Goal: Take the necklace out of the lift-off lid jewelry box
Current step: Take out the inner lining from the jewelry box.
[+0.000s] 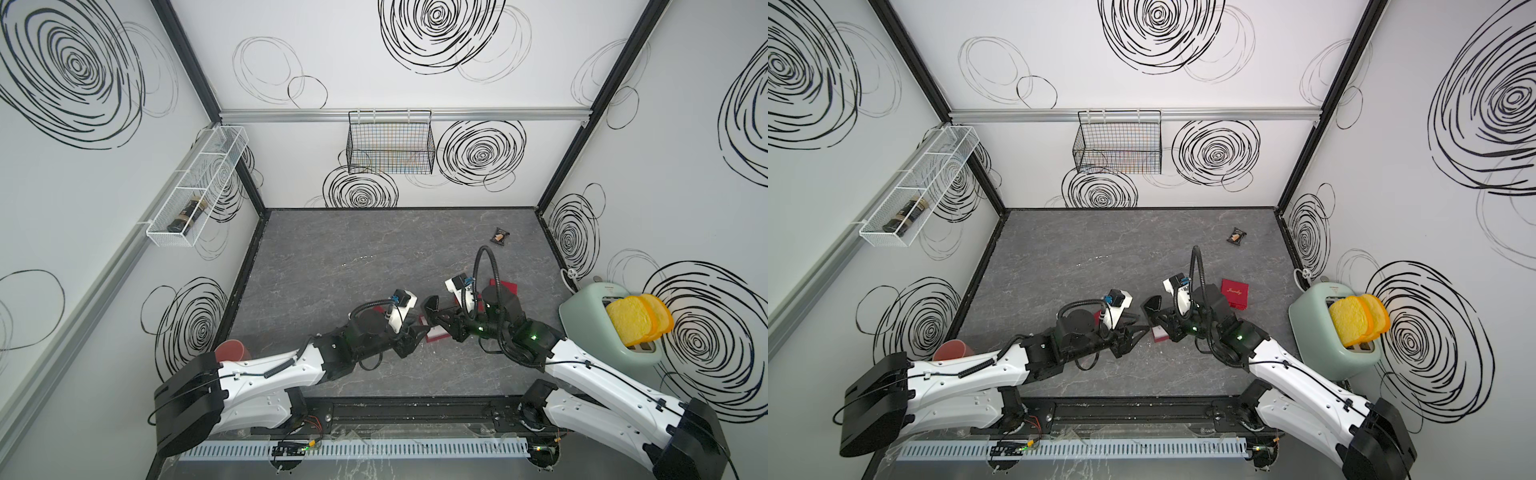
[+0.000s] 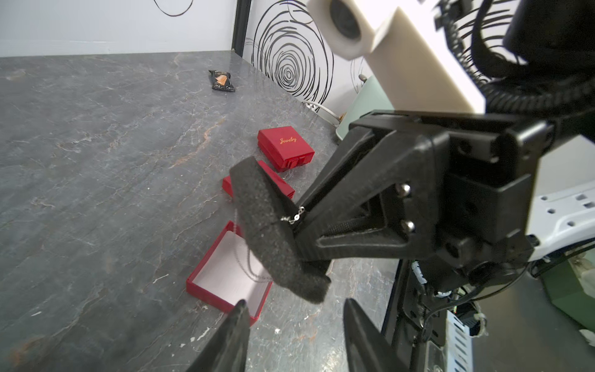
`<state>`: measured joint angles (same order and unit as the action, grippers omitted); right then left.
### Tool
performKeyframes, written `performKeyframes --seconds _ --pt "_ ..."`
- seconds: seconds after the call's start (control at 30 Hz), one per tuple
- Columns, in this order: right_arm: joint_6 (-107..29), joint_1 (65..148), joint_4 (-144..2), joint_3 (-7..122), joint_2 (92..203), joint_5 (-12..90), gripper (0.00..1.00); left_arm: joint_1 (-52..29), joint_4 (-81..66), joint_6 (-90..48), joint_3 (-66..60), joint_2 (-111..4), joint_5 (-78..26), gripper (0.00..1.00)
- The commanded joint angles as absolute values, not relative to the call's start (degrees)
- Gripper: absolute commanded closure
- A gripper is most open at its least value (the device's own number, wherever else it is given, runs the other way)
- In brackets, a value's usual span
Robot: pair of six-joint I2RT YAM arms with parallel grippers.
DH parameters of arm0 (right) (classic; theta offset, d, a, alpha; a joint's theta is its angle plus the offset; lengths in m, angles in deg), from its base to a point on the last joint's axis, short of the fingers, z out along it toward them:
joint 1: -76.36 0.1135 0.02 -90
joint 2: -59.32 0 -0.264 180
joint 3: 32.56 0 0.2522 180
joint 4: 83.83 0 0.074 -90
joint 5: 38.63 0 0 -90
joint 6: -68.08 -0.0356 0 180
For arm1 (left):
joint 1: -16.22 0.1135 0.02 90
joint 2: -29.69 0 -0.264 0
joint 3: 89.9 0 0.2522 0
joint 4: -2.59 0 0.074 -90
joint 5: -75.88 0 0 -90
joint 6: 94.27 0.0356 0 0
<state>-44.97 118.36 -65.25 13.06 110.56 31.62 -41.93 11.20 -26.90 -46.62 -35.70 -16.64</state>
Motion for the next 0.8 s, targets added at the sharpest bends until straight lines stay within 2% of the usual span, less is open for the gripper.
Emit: performKeyframes --seconds 0.0,0.77 --pt "-44.78 118.8 -67.15 13.0 109.67 30.56 0.82 -42.22 12.46 -28.54 -44.96 -35.47 -17.62 0.51" --pt "-44.88 119.93 -68.56 11.7 108.37 30.35 0.82 -40.58 19.26 -33.87 -45.04 -38.41 -24.02 0.56"
